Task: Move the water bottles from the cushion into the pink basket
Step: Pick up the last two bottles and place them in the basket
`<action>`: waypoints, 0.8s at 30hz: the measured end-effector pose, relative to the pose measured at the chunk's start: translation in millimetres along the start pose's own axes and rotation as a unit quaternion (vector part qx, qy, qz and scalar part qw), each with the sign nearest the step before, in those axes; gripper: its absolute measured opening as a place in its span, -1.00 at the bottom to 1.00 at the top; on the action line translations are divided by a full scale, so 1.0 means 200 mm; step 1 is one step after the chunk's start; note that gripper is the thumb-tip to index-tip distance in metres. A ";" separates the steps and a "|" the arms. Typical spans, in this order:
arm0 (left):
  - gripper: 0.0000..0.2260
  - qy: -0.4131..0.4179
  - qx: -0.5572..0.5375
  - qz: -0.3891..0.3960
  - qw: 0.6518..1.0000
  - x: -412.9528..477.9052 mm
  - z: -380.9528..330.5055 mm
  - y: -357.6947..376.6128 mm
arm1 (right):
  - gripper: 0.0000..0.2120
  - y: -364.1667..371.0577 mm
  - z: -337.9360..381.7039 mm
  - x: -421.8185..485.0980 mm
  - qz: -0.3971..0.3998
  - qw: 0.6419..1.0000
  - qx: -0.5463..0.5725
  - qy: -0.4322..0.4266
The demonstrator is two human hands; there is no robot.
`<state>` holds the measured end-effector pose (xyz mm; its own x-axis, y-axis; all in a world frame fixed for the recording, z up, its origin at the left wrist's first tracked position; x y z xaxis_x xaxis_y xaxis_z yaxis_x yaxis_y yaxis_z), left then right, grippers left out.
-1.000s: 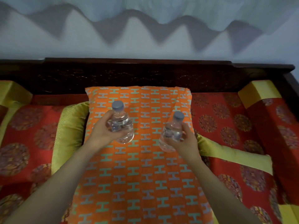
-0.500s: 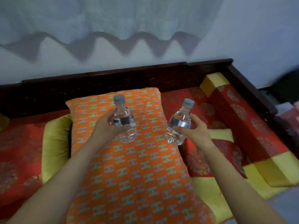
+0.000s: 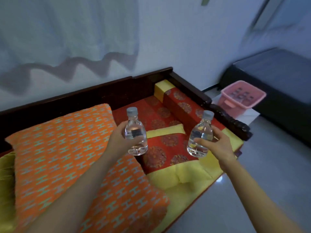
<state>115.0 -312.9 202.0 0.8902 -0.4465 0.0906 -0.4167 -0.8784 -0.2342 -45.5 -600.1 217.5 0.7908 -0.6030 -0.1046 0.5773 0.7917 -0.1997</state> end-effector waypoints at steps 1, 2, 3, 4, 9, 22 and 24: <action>-0.61 0.001 -0.007 0.006 1.000 -0.01 -0.03 0.09 | -0.52 -0.11 -0.01 -0.02 -0.007 1.000 -0.001 -0.003; -0.61 0.003 -0.011 0.011 1.000 -0.02 -0.07 0.19 | -0.53 -0.22 -0.01 -0.05 -0.015 1.000 -0.002 -0.001; -0.61 0.003 -0.015 0.014 1.000 -0.04 -0.11 0.30 | -0.55 -0.36 -0.02 -0.07 -0.024 1.000 -0.002 -0.002; -0.60 0.002 -0.018 0.015 1.000 -0.05 -0.15 0.41 | -0.57 -0.49 -0.03 -0.10 -0.033 0.999 0.003 -0.001; -0.60 0.005 -0.036 0.033 0.999 -0.13 -0.35 0.95 | -0.56 -1.19 -0.09 -0.21 -0.099 0.995 0.004 0.012; -0.62 0.029 -0.011 0.099 0.995 0.17 -0.65 1.93 | -0.64 -2.15 -0.21 -0.06 -0.203 0.979 0.020 0.020; -0.62 0.032 -0.005 0.106 0.994 0.27 -0.66 2.08 | -0.64 -2.23 -0.25 0.02 -0.199 0.980 0.010 0.021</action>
<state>-35.2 -725.5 238.0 0.7683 -0.6319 0.1024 -0.5961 -0.7645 -0.2453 -309.6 -961.5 257.1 0.4932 -0.8677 -0.0620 0.8428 0.4943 -0.2128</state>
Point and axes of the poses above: each hand's wrist, its own x-axis towards the middle knuckle, its own y-axis out of the palm, z = x × y, the point moved 4 cm from there along x, towards the middle knuckle, and after that the axes turned 3 degrees about y, right-handed, at the moved point
